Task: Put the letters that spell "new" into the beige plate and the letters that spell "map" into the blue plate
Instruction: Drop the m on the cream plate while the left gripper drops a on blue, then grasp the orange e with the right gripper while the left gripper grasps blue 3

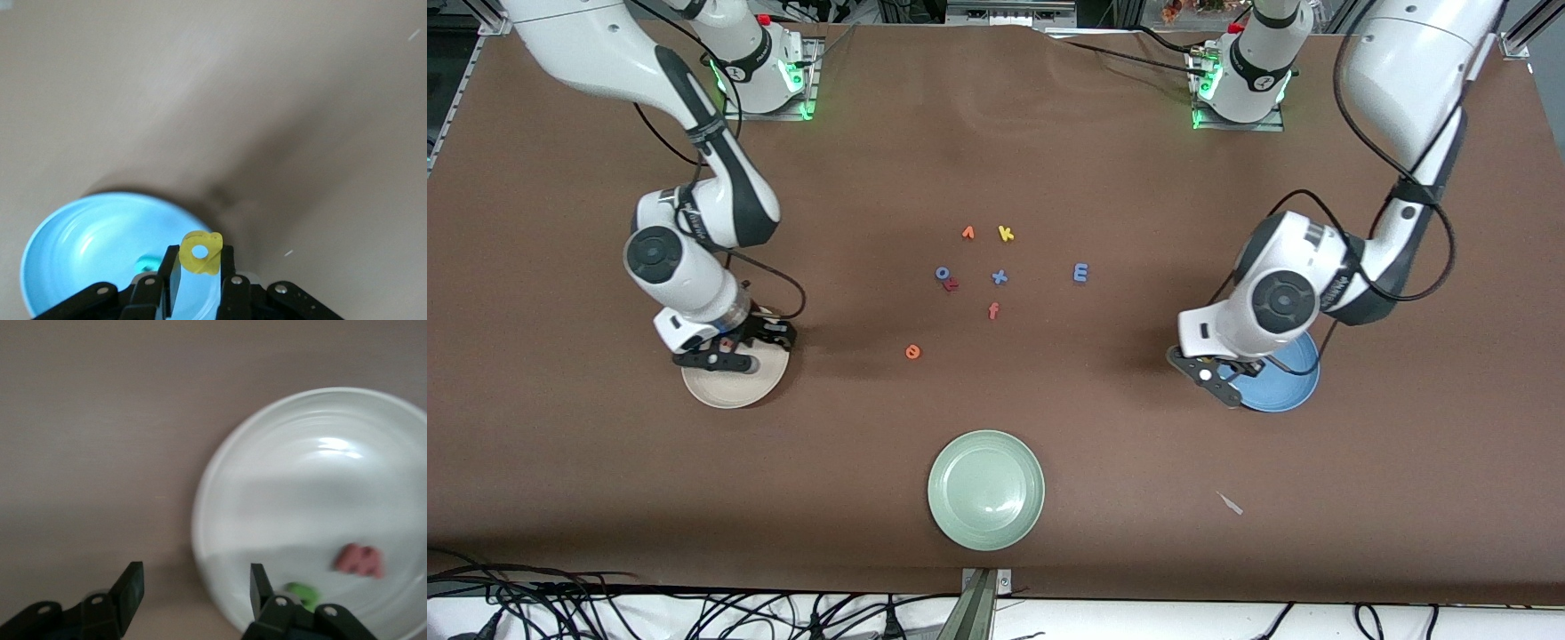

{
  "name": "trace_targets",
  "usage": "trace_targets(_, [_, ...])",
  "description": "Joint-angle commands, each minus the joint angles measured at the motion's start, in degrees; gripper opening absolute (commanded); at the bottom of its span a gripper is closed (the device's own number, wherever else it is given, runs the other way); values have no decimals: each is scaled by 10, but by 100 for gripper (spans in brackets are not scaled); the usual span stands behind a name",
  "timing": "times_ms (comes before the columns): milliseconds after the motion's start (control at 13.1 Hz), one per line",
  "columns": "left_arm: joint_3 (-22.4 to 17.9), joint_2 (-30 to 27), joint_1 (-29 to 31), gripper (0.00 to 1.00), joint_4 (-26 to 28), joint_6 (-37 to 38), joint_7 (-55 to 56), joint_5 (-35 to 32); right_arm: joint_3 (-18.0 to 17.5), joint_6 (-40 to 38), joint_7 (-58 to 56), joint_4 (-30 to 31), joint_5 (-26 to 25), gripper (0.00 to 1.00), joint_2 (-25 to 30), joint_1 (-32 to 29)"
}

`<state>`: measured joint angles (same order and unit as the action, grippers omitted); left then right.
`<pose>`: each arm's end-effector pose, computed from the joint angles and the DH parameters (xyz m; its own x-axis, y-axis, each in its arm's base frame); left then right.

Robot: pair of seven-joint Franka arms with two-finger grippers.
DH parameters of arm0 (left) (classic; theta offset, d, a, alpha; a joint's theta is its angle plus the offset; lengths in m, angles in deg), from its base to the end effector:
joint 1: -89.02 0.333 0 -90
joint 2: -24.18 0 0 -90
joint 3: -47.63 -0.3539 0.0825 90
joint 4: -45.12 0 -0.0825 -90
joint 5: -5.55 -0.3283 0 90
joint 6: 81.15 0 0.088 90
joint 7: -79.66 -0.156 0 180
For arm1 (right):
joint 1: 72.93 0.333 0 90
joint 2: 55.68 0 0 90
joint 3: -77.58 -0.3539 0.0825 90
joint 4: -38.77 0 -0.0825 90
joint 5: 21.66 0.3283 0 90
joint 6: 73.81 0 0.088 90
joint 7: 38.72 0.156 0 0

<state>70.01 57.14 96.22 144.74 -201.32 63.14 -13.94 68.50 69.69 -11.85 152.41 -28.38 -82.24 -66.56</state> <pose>0.6081 -0.1091 0.2728 0.7474 -0.6419 -0.1714 -0.6521 -0.7581 -0.0041 0.5831 0.1531 0.2657 0.9901 -0.1262 0.0607 -0.1249 -0.9919 -0.0251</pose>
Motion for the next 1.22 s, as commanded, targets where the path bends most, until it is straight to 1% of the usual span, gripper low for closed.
trace_targets(0, [6, 14, 40, 13, 14, 1, -39, 15, 0, -42, 95, -87, 9, 74, -47, 64])
trace_targets(153, [6, 10, 43, 14, 43, 0, -33, 15, 0, -56, 157, -144, 3, 75, -86, 100])
trace_targets(229, [6, 10, 55, 14, 55, -3, -33, 12, 0, -58, 185, -167, 2, 75, -106, 115])
trace_targets(305, [6, 8, 56, 14, 72, -8, -31, 12, 0, -58, 209, -184, 1, 75, -124, 129])
trace_targets(381, [6, 1, 57, 16, 74, -9, -33, 10, 1, -57, 233, -199, -2, 77, -141, 140])
trace_targets(458, [6, 1, 62, 39, 74, -9, -38, 10, 2, -57, 255, -213, -10, 78, -155, 152])
trace_targets(534, [6, 1, 79, 72, 73, -9, -41, 9, 3, -55, 274, -217, -17, 78, -163, 160])
trace_targets(610, [8, -8, 83, 96, 72, -7, -41, 9, 3, -53, 288, -217, -22, 78, -168, 167])
trace_targets(687, [8, -16, 83, 100, 67, -5, -42, 12, 3, -51, 295, -217, -24, 78, -170, 169])
trace_targets(839, [19, -28, 79, 100, 52, -3, -33, 17, 4, -48, 297, -217, -24, 78, -175, 174])
trace_targets(1068, [48, -53, 78, 100, 25, 16, -31, 17, 7, -44, 296, -217, -26, 77, -179, 175])
trace_targets(1144, [56, -55, 78, 100, 12, 34, -31, 17, 10, -40, 296, -217, -34, 75, -181, 175])
